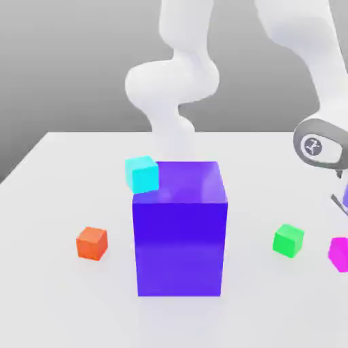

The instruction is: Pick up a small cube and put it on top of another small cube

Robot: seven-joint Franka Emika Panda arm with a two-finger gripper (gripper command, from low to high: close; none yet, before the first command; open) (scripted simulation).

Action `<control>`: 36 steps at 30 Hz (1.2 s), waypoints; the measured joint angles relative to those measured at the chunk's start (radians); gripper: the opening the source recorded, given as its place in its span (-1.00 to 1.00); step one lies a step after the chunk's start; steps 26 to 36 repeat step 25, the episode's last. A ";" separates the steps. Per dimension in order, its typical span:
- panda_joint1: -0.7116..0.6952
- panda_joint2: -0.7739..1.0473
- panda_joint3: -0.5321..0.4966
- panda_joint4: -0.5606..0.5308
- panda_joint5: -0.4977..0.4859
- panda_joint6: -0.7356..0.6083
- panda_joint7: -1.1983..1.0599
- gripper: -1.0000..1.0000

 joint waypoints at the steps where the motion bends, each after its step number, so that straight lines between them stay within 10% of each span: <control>1: -0.007 -0.025 0.013 -0.024 0.009 -0.001 -0.054 -1.00; 14: 0.075 -0.362 0.031 -0.338 0.172 -0.016 -0.787 -1.00; 21: 0.074 -0.190 0.013 -0.362 0.072 0.177 -0.783 -1.00; 22: 0.079 -0.155 -0.001 -0.360 0.039 0.209 -0.760 1.00; 36: 0.079 -0.155 -0.001 -0.360 0.039 0.209 -0.760 1.00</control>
